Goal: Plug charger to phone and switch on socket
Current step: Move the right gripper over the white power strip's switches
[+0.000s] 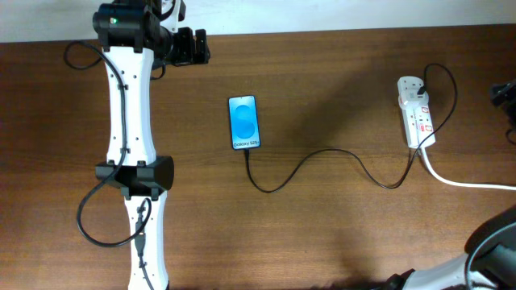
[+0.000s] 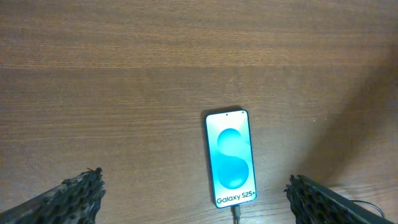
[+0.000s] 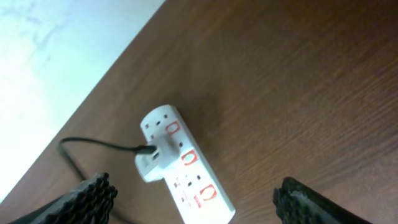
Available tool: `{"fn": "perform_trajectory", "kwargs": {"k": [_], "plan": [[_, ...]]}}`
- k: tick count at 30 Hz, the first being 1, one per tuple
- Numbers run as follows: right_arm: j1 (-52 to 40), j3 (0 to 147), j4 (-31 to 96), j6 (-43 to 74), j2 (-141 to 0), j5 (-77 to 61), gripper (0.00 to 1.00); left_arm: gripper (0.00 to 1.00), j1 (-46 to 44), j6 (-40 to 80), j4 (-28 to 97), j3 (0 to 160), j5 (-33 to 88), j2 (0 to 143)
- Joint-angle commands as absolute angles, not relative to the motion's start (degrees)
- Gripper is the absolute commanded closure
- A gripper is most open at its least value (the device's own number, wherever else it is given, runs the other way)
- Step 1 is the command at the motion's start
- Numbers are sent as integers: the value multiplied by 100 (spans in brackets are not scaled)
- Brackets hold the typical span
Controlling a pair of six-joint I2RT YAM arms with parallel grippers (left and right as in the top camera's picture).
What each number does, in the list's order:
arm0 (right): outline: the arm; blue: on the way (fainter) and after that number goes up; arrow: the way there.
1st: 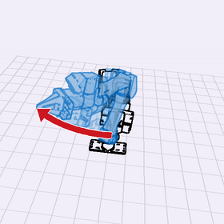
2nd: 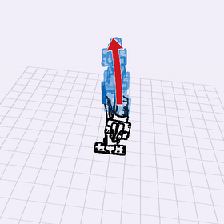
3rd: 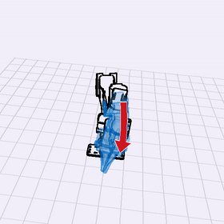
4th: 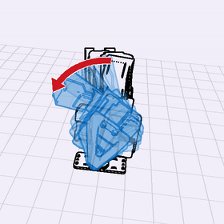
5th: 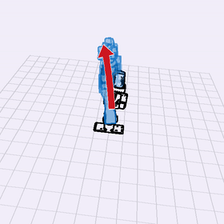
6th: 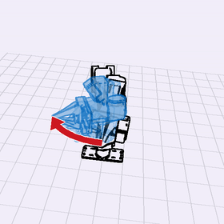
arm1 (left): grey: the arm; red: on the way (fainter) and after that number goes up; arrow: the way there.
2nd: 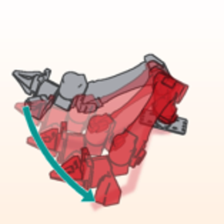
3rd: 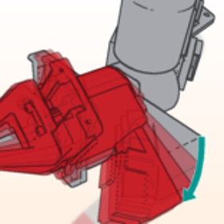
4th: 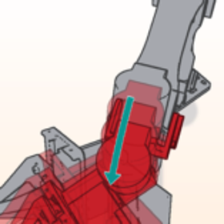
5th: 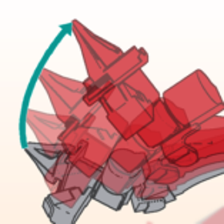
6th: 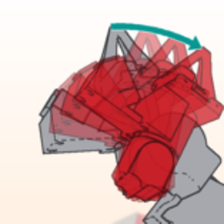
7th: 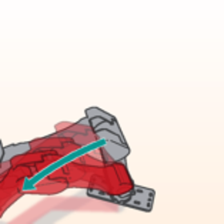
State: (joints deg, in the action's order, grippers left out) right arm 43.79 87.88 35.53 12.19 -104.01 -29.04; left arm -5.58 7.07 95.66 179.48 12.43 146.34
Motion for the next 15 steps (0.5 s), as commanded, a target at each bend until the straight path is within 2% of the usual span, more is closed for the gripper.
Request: {"fn": "perform_trajectory", "kwargs": {"k": [1, 11, 15], "plan": [[4340, 8871, 3358, 1251, -10820, -2936, 12, 1, -534, 676, 9574, 17972, 1260, 14536], [3962, 8871, 2932, 1227, -11710, -2893, 13, 1, -534, 676, 9574, 17972, 1260, 14536], [3662, 8871, 2904, 1227, -11926, -2357, 13, 1, -534, 676, 9574, 17972, 1260, 14536]]}}
